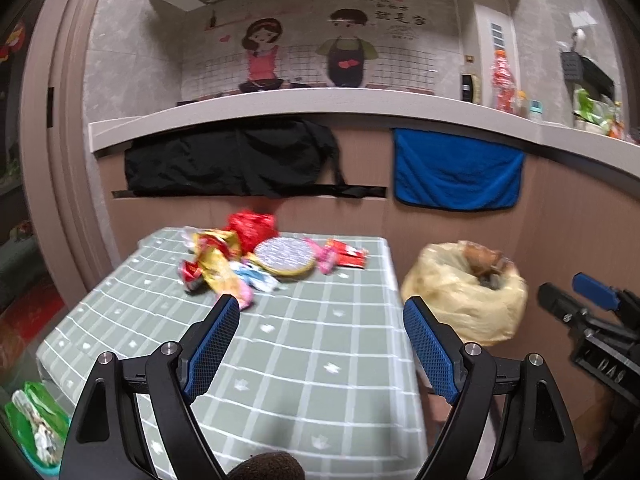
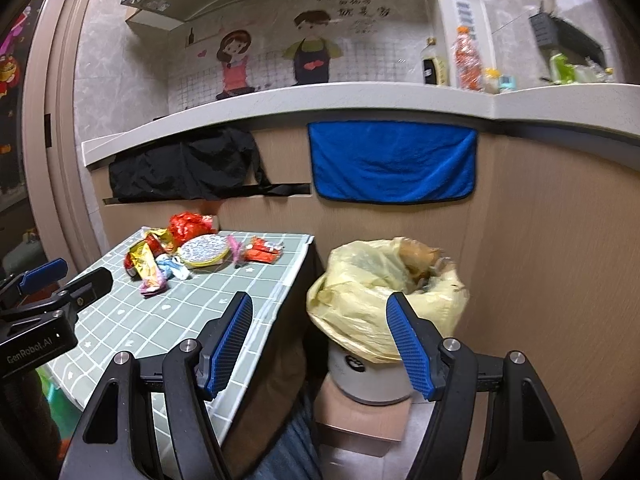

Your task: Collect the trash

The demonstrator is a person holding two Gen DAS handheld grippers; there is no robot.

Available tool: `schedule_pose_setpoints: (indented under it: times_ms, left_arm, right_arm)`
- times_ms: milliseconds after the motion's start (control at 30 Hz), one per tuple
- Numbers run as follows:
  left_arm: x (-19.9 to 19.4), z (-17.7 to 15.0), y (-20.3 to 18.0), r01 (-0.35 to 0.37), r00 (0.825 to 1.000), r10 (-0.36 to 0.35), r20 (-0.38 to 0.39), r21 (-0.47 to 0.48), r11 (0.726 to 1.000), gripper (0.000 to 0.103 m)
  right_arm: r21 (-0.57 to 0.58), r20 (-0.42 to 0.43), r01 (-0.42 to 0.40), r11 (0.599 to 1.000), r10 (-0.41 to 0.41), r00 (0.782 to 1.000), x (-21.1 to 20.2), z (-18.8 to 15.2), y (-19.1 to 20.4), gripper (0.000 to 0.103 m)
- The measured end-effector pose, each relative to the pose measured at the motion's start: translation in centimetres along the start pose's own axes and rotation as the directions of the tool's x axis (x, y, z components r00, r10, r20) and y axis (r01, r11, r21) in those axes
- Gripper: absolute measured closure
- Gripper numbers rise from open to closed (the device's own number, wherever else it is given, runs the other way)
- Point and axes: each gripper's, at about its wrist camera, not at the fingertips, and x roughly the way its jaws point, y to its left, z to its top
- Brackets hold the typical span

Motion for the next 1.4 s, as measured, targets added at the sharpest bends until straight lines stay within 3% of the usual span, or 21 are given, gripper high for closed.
schedule_pose_setpoints:
  times_ms: [200, 433, 633, 733, 933, 1067, 1167, 1300, 1367, 1400]
  left_arm:
    - [3.8, 1.3, 5.8, -0.097, 0.995, 0.096, -0.035, -0.031, 0.995, 0.019]
    - [9.8, 1.4, 11.5, -0.134, 0.987, 0.125, -0.104, -0.092, 0.987, 0.019]
    - [14.5, 0.7, 16.3, -0.115, 0.984, 0.079, -0.161, -0.232, 0.966, 0.019]
    - [17.1, 0.2, 17.3, -0.078, 0.977, 0.015, -0.211, -0.294, 0.953, 0.019]
    - [22.1, 0.2, 16.3, -0.043, 0.955, -0.050, -0.292, -0.302, 0.952, 0.018]
    - [24.9, 0.4, 15.8, -0.069, 0.936, -0.056, -0.347, -0.337, 0.939, 0.020]
    - [26.4, 0.3, 15.8, -0.083, 0.928, -0.050, -0.369, -0.336, 0.938, 0.033]
    - [27.5, -0.4, 16.2, -0.113, 0.915, -0.036, -0.403, -0.341, 0.933, 0.042]
    - [28.0, -0.9, 16.9, -0.111, 0.898, -0.067, -0.435, -0.370, 0.922, 0.064]
    - [28.0, -1.0, 17.2, -0.098, 0.896, -0.088, -0.436, -0.387, 0.917, 0.065]
  right_arm:
    - [-0.079, 0.039, -0.027, 0.997, 0.030, 0.999, 3.5, 3.1, 3.1, 0.036]
    - [-0.125, 0.026, -0.083, 0.989, 0.087, 0.996, 9.9, 5.7, 6.6, 0.036]
    - [-0.109, -0.035, -0.092, 0.990, 0.088, 0.995, 15.8, 5.7, 7.2, 0.037]
    - [-0.084, -0.076, -0.100, 0.991, 0.093, 0.993, 18.2, 5.1, 6.6, 0.037]
    - [-0.057, -0.165, -0.128, 0.990, 0.117, 0.979, 21.7, 3.0, 6.3, 0.038]
    - [-0.050, -0.191, -0.127, 0.991, 0.115, 0.975, 22.6, 2.0, 6.0, 0.038]
    - [-0.033, -0.204, -0.130, 0.991, 0.121, 0.971, 22.9, 1.5, 5.5, 0.038]
    - [-0.046, -0.200, -0.115, 0.992, 0.104, 0.974, 22.8, 1.4, 5.1, 0.038]
    - [-0.048, -0.201, -0.117, 0.992, 0.105, 0.974, 22.7, 1.6, 5.1, 0.038]
    - [-0.048, -0.202, -0.121, 0.991, 0.109, 0.973, 22.7, 1.7, 5.2, 0.038]
